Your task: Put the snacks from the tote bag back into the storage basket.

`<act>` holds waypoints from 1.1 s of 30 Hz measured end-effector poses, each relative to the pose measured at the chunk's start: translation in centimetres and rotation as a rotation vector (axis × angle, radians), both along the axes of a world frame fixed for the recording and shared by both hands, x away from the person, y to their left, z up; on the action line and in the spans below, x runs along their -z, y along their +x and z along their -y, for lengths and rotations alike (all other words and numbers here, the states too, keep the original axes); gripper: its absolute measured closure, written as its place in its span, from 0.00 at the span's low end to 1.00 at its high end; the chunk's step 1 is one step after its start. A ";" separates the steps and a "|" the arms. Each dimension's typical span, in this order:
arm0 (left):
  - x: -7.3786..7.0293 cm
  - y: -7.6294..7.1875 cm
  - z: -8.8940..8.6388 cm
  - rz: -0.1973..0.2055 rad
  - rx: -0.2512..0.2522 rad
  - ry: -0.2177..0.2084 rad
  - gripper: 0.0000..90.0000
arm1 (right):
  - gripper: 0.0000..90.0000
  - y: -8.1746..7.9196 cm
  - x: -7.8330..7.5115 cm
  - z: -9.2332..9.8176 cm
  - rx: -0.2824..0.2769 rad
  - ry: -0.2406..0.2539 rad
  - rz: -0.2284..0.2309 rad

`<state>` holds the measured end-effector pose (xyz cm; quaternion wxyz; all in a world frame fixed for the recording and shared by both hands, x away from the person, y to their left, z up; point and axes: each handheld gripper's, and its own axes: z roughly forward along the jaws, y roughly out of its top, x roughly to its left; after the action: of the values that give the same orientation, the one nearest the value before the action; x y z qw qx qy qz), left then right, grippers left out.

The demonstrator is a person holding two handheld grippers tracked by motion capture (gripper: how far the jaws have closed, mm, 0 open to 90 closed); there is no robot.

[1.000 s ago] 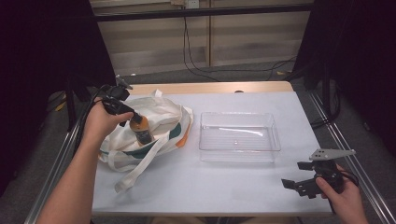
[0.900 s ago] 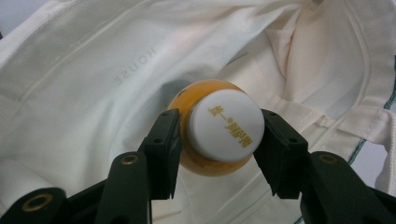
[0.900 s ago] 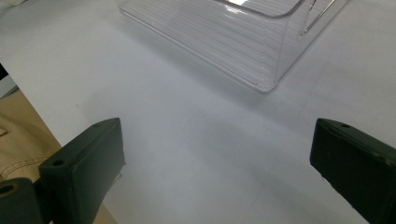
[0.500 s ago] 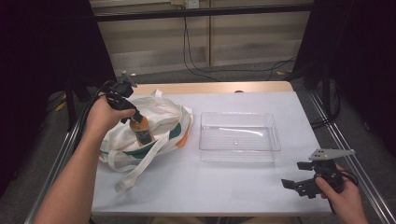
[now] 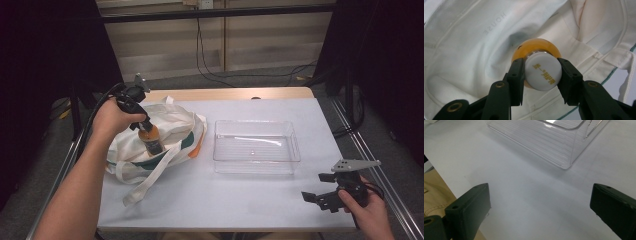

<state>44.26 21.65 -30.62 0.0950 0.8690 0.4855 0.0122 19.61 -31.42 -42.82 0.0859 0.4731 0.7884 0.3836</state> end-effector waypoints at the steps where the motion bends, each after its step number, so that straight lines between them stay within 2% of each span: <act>1: -0.1 0.0 0.0 -0.007 0.000 0.005 0.66 | 0.03 0.0 0.0 0.0 0.000 0.001 0.000; 13: -0.9 -0.1 -0.1 -0.033 0.018 0.015 0.66 | 0.03 -0.1 -0.1 0.0 0.002 0.003 0.004; 22: -2.7 -0.4 0.2 -0.044 0.039 0.031 0.66 | 0.03 -0.1 -0.1 0.1 0.004 0.005 0.012; 26: -3.5 -0.4 0.3 -0.053 0.039 0.023 0.66 | 0.03 -0.1 -0.1 0.1 0.006 0.006 0.010; 33: -5.2 -0.8 1.0 -0.034 0.049 0.032 0.66 | 0.03 -0.1 -0.1 0.1 0.006 0.007 0.014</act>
<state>43.50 20.64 -25.46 0.0729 0.8821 0.4654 0.0027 19.52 -31.54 -42.70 0.0907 0.4731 0.7851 0.3894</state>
